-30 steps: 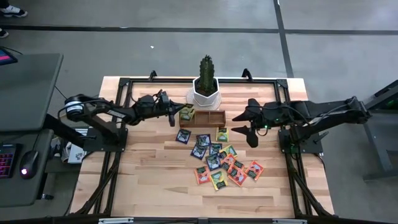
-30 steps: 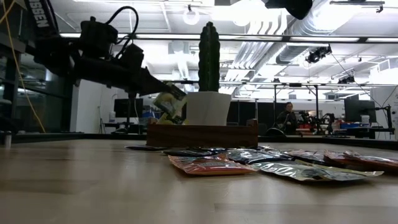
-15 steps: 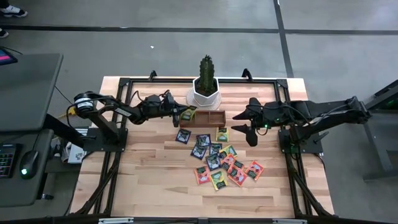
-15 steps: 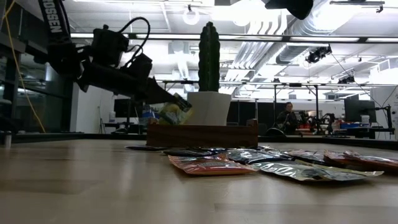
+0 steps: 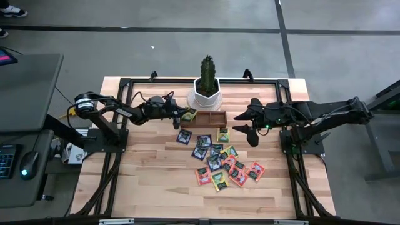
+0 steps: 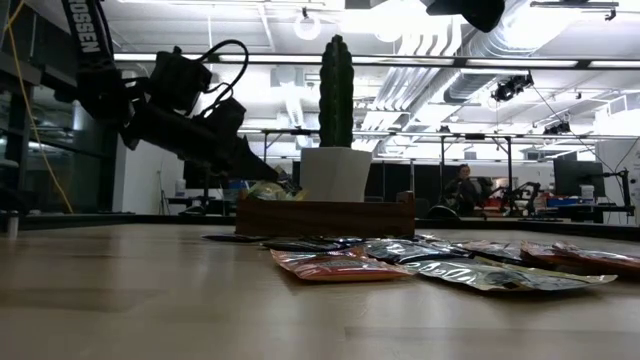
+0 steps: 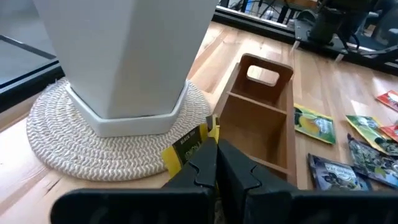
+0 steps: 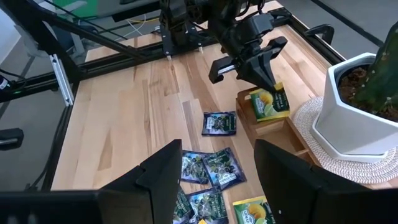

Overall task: Pick & Place Tea
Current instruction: Put the yellow tea bag into the left section of the wooden organizer

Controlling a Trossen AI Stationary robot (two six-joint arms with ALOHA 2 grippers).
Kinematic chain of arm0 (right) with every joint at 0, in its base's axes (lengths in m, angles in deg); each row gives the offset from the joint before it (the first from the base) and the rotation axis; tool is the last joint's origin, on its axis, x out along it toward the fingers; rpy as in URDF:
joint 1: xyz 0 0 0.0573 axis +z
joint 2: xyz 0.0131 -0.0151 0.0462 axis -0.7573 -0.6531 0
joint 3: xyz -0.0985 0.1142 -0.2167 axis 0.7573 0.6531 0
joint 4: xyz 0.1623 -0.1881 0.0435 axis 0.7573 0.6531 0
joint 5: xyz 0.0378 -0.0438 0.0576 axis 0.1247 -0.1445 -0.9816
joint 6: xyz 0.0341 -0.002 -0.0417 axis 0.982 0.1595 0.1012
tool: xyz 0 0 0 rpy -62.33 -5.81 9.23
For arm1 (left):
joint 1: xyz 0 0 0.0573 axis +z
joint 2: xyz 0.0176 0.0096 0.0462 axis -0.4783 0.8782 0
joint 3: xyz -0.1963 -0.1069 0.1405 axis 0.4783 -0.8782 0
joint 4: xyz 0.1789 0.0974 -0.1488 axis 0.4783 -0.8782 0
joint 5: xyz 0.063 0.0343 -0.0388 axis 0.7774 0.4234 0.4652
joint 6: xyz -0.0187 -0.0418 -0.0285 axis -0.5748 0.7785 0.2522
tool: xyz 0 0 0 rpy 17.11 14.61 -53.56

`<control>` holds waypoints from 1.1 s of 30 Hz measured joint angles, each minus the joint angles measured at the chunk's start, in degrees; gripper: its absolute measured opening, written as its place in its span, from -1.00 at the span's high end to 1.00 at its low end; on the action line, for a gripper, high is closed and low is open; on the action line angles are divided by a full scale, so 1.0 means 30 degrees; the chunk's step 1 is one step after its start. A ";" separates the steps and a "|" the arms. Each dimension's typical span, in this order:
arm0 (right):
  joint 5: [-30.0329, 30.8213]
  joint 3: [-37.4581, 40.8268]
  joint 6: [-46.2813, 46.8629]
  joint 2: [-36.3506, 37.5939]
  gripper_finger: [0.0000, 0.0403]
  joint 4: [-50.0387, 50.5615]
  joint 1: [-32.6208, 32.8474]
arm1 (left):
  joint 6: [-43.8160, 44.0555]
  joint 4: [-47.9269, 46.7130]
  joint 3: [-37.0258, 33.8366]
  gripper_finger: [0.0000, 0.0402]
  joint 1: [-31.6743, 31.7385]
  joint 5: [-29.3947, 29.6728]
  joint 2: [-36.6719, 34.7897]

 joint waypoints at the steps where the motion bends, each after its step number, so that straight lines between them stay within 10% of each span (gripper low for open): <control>1: 0.0023 0.0000 0.0007 0.0000 0.02 0.0003 0.0000 | -0.0119 0.0018 0.0000 0.99 0.0002 0.0028 0.0000; 16: 0.0051 0.0000 0.0379 0.0000 0.02 0.0040 0.0000 | -0.0651 0.0284 -0.0001 0.29 0.0850 -0.0638 -0.0080; 33: 0.0367 0.0000 0.0517 -0.0022 0.02 0.0040 0.0004 | -0.1008 -0.0873 0.0000 0.24 0.2516 -0.3594 -0.0087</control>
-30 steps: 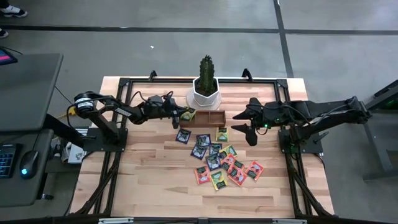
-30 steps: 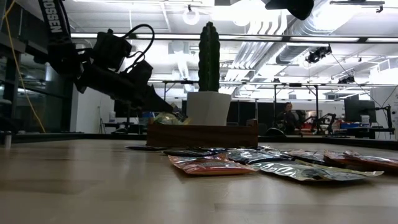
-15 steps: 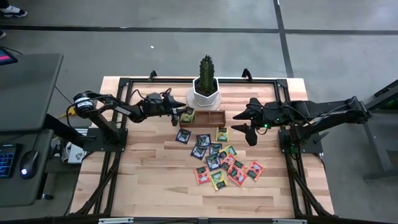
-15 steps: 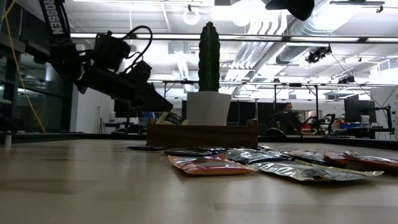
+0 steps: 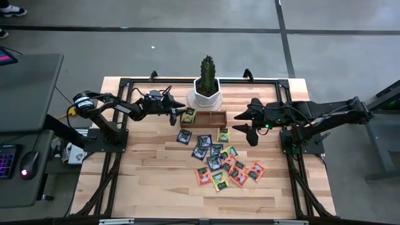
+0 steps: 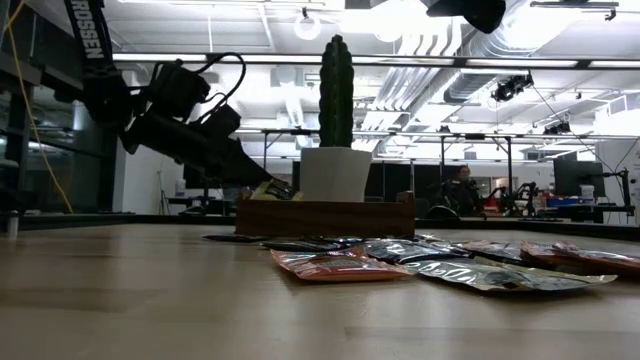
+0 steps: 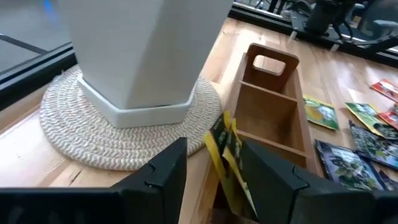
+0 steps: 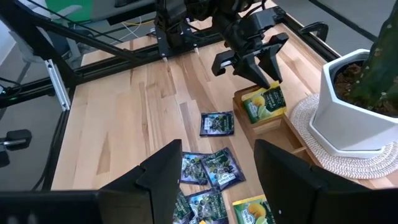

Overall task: Pick & Place Tea
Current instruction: Put the yellow tea bag into the left section of the wooden organizer

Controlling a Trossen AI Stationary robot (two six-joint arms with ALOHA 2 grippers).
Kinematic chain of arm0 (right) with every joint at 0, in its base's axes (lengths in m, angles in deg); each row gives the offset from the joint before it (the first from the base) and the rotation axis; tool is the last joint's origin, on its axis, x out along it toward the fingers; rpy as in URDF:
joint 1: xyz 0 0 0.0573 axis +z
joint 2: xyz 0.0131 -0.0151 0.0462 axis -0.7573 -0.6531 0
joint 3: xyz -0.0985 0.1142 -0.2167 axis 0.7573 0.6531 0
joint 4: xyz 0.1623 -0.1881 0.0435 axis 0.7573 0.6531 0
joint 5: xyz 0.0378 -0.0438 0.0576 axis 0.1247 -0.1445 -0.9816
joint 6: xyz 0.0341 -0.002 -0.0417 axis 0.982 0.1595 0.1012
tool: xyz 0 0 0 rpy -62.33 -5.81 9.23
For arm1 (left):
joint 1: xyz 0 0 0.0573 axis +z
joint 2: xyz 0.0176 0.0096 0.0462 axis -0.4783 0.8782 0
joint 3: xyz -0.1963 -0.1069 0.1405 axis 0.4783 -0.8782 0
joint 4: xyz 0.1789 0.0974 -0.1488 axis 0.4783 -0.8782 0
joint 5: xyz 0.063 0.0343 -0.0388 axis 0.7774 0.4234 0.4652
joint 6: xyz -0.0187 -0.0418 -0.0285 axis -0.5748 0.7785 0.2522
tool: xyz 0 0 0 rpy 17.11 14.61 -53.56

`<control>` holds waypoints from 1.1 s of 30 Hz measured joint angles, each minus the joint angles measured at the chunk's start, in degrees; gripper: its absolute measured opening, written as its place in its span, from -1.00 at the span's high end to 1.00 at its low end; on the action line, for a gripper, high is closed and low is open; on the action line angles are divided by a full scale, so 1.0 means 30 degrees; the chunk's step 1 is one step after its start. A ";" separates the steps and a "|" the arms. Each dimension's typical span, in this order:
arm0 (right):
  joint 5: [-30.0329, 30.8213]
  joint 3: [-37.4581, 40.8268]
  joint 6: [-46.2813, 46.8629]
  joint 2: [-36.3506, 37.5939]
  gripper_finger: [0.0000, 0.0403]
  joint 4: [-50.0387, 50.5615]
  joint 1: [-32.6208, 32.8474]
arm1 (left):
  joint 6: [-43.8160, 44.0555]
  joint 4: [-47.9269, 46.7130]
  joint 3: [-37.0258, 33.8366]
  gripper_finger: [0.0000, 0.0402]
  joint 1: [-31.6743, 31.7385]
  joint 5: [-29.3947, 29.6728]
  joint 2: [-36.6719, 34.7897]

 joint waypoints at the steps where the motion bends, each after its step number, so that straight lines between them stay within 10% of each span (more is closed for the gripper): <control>1: 0.0076 0.0000 0.0000 0.0000 0.02 0.0000 -0.0004 | -0.0004 0.0017 0.0000 0.24 -0.0011 -0.0095 0.0000; 22: 0.0324 0.0000 0.1871 -0.0112 0.02 0.3371 0.0011 | -0.1002 0.1306 0.1055 0.24 0.1698 -0.4058 -0.3456; 33: -0.1196 0.0000 0.1918 -0.1970 0.02 0.6520 0.0018 | -0.3242 -0.3995 0.2995 0.24 0.0344 -0.5020 -0.6376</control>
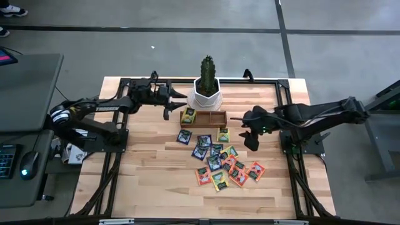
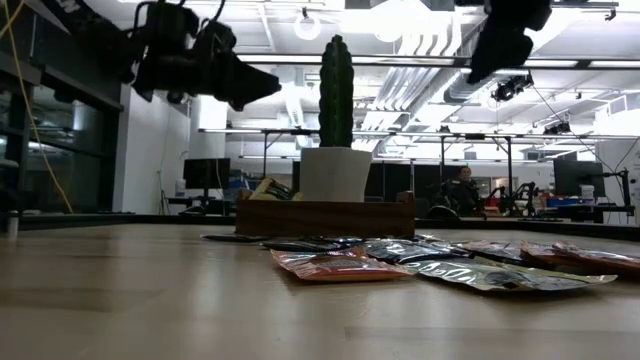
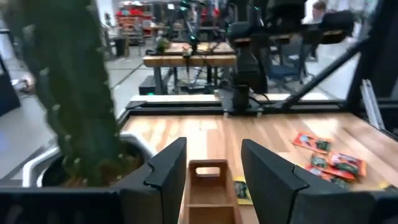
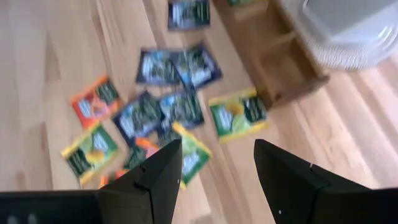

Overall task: Pick & Place Tea
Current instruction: Put the yellow tea bag into the left section of the wooden organizer

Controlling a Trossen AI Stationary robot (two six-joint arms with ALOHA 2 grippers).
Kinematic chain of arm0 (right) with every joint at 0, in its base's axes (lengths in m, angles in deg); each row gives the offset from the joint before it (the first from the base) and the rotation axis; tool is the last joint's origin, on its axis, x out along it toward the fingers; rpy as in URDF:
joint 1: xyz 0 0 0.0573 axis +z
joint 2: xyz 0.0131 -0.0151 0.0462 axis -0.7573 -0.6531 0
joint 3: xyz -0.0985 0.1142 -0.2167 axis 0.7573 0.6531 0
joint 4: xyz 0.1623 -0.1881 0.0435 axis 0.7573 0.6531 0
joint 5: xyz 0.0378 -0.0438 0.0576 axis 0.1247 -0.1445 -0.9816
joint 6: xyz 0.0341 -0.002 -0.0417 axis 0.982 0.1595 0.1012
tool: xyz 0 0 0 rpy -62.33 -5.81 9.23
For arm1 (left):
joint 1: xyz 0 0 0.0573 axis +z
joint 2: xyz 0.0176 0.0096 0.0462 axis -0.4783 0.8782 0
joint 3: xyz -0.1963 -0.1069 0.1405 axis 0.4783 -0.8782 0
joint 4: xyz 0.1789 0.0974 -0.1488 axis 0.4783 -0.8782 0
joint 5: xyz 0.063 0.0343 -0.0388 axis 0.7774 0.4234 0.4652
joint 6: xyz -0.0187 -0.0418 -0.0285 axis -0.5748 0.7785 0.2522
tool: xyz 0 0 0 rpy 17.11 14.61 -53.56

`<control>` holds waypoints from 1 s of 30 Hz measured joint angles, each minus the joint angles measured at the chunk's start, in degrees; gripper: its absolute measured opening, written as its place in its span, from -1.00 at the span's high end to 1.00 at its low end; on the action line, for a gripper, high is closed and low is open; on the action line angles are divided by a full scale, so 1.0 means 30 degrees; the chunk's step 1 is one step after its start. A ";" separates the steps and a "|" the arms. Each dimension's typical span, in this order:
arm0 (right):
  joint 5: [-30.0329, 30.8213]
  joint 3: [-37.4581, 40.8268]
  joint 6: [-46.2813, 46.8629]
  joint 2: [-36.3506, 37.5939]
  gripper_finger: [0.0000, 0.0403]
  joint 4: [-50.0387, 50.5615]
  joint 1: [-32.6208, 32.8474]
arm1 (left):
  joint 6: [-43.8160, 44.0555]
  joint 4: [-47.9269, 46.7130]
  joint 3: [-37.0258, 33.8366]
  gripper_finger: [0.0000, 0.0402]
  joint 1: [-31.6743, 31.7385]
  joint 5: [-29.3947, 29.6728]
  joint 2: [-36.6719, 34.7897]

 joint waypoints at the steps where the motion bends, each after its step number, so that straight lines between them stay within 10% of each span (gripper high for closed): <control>1: -0.0229 0.0000 0.0024 -0.0191 0.02 0.0257 0.0000 | -0.0343 -0.0971 0.0257 0.24 -0.0235 0.0022 -0.0157; 17: -0.2289 0.0132 -0.0935 -0.0828 0.02 0.0441 0.1097 | -0.1016 -0.6973 0.1617 0.24 -0.7077 0.4099 -0.0807; 30: -0.4097 0.6963 0.2845 -0.0667 0.02 -1.1154 0.4464 | 0.1878 -0.6916 0.1617 0.24 -1.3340 1.0881 -0.0388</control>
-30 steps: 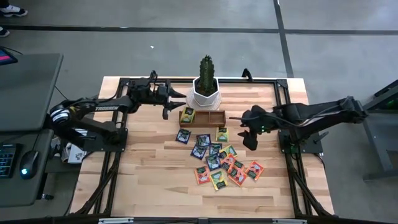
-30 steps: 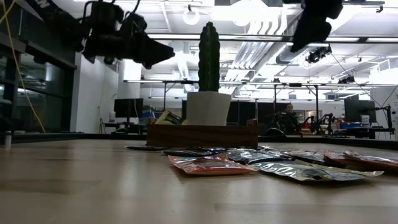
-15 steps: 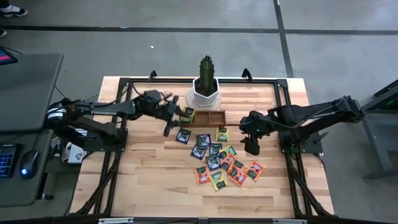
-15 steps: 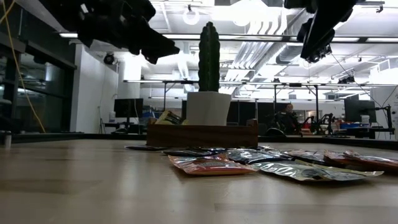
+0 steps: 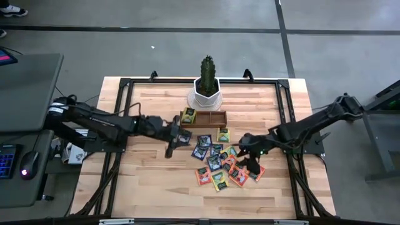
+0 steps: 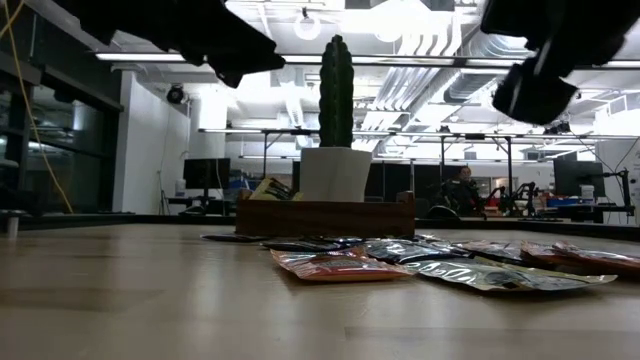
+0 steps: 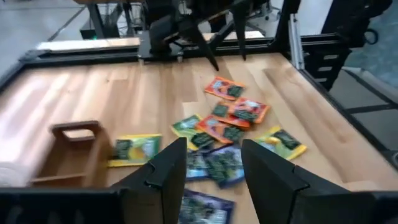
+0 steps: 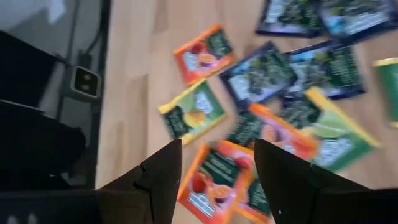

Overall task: Pick & Place Tea
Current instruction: Put the yellow tea bag into the left section of the wooden organizer

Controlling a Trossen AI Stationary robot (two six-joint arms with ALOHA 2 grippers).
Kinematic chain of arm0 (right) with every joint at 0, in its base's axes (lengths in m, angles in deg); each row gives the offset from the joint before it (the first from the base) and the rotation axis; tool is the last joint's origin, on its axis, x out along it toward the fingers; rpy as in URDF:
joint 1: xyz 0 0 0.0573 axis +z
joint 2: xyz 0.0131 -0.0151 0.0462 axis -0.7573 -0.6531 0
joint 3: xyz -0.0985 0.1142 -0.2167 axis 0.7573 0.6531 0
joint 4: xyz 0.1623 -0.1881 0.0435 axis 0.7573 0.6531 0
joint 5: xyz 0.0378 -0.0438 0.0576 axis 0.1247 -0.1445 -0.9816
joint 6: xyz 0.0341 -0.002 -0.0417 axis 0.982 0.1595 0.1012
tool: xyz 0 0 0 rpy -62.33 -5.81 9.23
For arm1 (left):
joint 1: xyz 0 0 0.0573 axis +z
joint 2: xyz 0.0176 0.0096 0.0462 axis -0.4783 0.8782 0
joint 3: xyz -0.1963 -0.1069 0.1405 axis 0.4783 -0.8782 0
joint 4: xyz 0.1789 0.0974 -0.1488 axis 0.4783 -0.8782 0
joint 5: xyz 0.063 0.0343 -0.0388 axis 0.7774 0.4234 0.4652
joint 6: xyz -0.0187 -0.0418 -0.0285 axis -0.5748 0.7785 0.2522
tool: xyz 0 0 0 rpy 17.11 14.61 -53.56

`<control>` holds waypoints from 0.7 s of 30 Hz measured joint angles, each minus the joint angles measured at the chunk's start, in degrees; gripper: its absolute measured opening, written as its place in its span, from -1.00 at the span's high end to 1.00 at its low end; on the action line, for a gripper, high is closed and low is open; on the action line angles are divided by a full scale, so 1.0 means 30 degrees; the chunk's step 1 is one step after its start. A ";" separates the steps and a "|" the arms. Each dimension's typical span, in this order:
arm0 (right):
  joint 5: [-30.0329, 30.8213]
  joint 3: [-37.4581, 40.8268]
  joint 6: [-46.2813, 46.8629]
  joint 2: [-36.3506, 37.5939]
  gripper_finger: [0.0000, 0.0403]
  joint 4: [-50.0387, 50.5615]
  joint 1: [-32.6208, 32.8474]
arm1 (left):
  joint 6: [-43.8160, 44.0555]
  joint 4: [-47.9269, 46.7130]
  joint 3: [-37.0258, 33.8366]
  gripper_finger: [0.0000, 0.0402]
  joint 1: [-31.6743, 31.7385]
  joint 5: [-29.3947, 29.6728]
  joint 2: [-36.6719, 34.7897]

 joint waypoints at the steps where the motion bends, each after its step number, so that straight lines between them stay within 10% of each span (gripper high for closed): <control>1: 0.0047 0.0384 0.0158 0.0000 0.02 -0.0636 0.0224 | 0.0499 -0.0059 -0.0001 0.24 -0.0464 0.0514 0.0198; 11: 0.1154 0.1488 -0.0775 -0.0022 0.02 -0.2484 0.2001 | 0.3886 0.1217 0.1229 0.24 -0.3923 0.5037 0.3253; 21: 0.2177 0.1473 -0.1535 -0.0696 0.02 -0.3413 0.3795 | 0.4016 -0.1713 0.7090 0.24 -0.4205 0.3963 0.8363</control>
